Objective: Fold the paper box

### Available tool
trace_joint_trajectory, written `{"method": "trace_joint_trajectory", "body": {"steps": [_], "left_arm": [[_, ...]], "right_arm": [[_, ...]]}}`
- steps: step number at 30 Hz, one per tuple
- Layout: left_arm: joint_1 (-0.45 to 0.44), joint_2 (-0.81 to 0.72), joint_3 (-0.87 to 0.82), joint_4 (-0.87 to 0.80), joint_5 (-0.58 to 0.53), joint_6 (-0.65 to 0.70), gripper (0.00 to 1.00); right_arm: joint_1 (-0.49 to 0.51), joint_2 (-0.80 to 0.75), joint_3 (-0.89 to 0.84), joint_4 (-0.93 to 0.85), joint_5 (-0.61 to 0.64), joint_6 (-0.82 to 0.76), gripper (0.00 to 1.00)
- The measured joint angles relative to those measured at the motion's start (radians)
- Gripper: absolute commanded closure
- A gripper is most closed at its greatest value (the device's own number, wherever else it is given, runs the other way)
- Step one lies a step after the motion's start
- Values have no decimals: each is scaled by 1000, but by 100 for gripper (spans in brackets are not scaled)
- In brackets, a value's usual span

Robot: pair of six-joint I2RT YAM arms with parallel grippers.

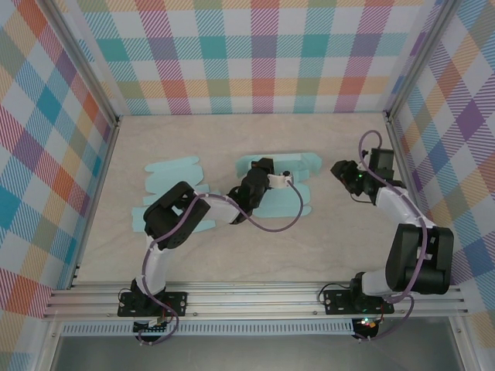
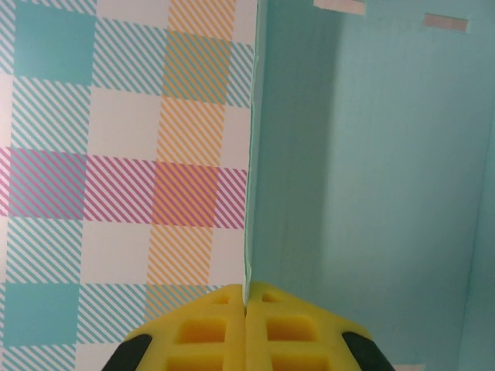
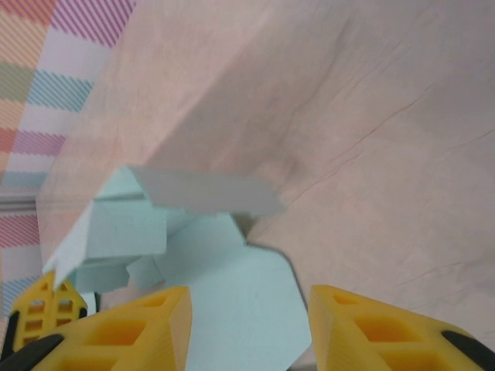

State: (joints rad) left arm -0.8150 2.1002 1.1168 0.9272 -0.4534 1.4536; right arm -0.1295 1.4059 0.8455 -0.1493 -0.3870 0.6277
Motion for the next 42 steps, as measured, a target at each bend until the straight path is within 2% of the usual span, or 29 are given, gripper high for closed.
{"method": "trace_joint_trajectory", "body": {"steps": [6,12,17,23,31,42], "left_arm": [[-1,37,2,74,6,68,100],[-1,65,8,110,8,110,100],[-1,68,8,123,11,124,100],[-1,69,8,124,11,136,100],[-1,80,8,129,7,138,100],[-1,91,10,149,8,142,100]], "right_arm": [[-46,111,83,2,-14,-23,54],[-46,320,187,29,-54,-44,55],[-32,466,311,26,-71,-63,56],[28,569,417,23,-75,-84,55],[116,569,373,60,-68,-119,53],[131,458,217,98,-44,-126,52]]}}
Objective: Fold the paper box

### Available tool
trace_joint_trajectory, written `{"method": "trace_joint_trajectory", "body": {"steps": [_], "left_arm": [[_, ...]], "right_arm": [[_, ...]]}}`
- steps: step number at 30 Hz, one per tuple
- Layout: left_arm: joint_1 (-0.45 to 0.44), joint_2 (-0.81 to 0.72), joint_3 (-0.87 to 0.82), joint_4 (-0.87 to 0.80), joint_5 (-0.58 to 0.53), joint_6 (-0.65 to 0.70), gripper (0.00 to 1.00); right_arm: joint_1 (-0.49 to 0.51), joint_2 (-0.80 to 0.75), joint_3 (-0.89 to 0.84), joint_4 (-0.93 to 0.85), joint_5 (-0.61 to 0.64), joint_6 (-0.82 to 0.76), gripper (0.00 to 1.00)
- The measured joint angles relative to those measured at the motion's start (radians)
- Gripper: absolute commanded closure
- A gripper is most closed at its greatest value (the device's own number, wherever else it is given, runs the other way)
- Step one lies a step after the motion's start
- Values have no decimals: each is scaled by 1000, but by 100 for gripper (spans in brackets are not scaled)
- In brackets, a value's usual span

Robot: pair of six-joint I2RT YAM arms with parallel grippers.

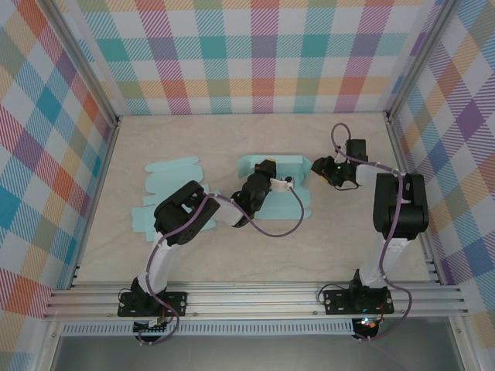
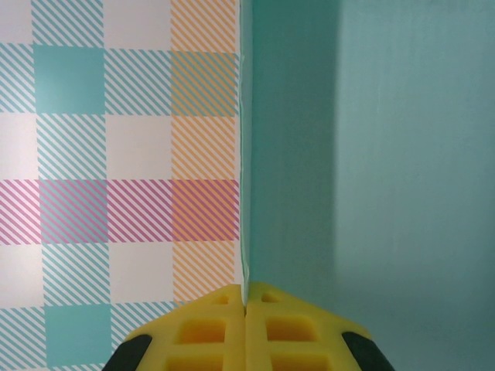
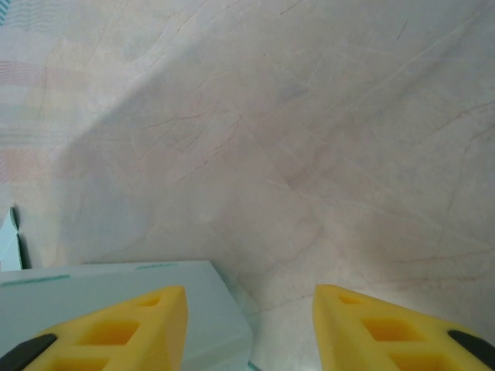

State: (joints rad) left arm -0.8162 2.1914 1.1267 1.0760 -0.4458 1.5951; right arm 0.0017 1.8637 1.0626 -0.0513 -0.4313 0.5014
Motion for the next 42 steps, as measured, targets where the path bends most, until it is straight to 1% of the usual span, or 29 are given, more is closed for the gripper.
{"method": "trace_joint_trajectory", "body": {"steps": [10,22,30,34,42], "left_arm": [[0,1,0,-2,0,0,100],[0,2,0,-7,0,0,100],[0,2,0,-8,-3,0,100],[0,2,0,-8,-11,0,100],[3,-1,0,-23,-17,-5,100]], "right_arm": [[48,-63,-88,66,-1,-39,46],[82,-96,-180,165,-1,-70,43],[102,-96,-188,203,5,-85,41],[111,-96,-193,222,24,-100,36],[132,-96,-195,248,63,-129,34]]}}
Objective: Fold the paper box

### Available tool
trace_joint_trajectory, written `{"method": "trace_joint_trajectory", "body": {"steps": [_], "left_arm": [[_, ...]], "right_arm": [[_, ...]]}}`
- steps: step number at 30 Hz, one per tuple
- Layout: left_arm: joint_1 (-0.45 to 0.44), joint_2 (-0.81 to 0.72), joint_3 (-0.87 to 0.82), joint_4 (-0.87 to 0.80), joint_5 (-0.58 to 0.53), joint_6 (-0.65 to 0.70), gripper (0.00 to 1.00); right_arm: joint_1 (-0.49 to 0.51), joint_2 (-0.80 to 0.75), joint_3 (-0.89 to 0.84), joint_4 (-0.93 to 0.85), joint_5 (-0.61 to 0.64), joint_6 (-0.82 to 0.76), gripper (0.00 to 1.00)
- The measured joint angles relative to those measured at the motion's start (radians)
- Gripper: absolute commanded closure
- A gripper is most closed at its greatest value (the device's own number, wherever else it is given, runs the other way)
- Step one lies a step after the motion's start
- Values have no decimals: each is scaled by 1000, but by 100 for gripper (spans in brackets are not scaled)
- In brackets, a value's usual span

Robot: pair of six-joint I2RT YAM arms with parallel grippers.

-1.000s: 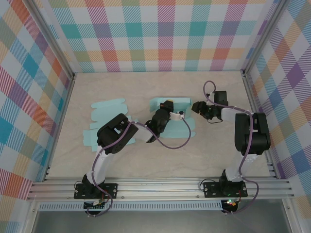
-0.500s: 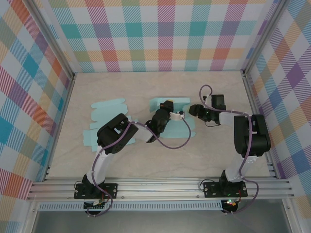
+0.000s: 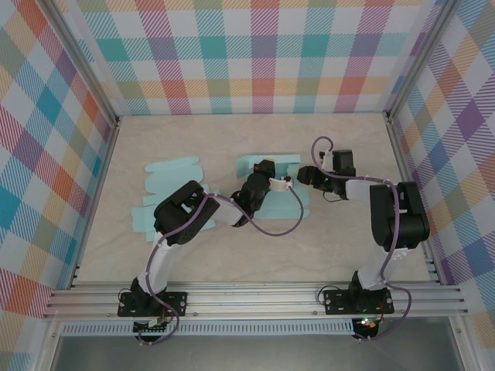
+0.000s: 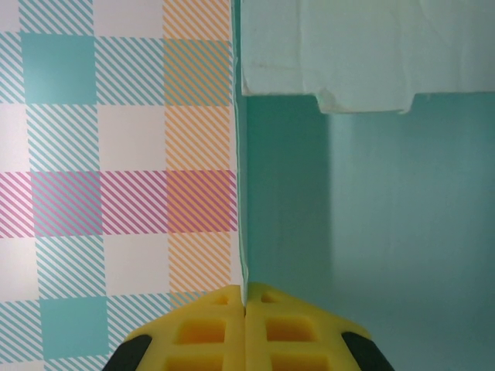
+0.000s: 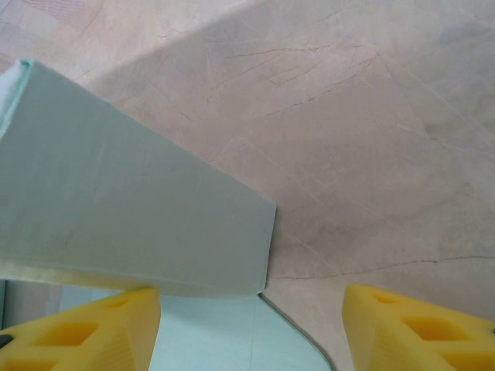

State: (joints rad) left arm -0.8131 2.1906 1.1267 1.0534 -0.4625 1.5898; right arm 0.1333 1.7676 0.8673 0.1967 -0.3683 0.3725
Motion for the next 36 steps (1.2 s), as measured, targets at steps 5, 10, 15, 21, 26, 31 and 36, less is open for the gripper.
{"method": "trace_joint_trajectory", "body": {"steps": [5,10,15,21,26,31,36], "left_arm": [[4,-4,0,-8,10,-3,100],[3,-8,0,-12,30,-4,100],[3,-8,0,-14,35,-4,100],[3,-8,0,-15,35,-4,100],[3,-8,0,-15,35,-7,100],[3,-9,1,-16,40,-11,100],[3,-9,4,-27,42,-15,100]], "right_arm": [[23,-8,-20,42,1,-18,34],[50,-25,-40,65,-10,-28,35],[51,-41,-41,64,5,-46,35],[51,-43,-41,55,13,-57,30],[51,-88,-59,42,30,-48,27],[48,-198,-107,5,63,-29,25],[50,-304,-121,-80,73,-14,25]]}}
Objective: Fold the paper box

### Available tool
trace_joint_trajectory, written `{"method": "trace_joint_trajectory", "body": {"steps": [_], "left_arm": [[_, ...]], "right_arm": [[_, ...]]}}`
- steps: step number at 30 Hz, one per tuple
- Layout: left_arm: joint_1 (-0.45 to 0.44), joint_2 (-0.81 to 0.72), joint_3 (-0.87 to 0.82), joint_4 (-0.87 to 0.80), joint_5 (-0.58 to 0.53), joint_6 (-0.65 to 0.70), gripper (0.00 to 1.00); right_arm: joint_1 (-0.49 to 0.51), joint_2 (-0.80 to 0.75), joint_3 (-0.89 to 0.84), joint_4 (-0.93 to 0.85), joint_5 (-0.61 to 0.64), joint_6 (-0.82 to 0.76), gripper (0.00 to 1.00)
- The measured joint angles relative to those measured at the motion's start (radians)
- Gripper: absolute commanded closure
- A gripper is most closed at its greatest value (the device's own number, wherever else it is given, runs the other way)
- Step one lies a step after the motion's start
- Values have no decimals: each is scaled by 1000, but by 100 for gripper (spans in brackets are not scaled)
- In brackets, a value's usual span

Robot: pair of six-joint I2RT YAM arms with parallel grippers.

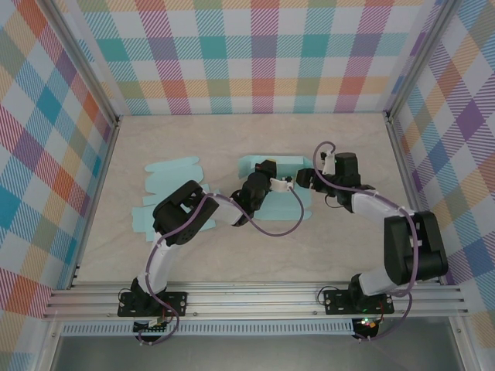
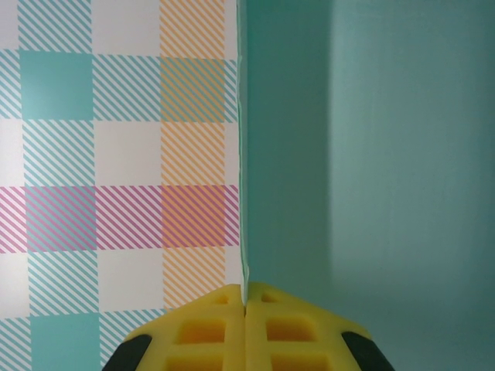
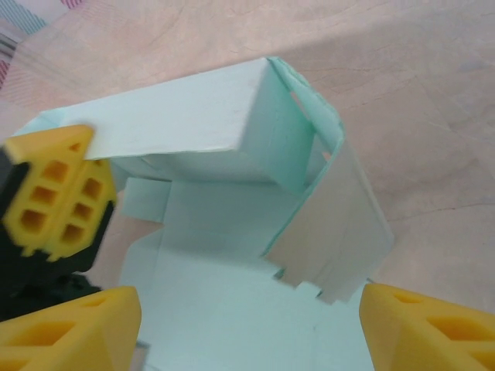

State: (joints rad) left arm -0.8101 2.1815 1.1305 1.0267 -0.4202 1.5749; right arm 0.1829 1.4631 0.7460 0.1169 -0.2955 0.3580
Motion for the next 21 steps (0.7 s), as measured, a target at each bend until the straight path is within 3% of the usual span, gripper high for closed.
{"method": "trace_joint_trajectory", "body": {"steps": [5,10,14,21], "left_arm": [[0,0,2,-3,0,0,100],[0,0,5,-5,-1,0,100],[0,0,6,-5,-3,1,100],[0,0,7,-7,-3,1,100]], "right_arm": [[-25,-106,-1,-57,-1,5,29],[-128,-132,-1,-94,5,37,36],[-200,-42,31,-145,11,55,38],[-197,147,88,-153,-40,55,34]]}}
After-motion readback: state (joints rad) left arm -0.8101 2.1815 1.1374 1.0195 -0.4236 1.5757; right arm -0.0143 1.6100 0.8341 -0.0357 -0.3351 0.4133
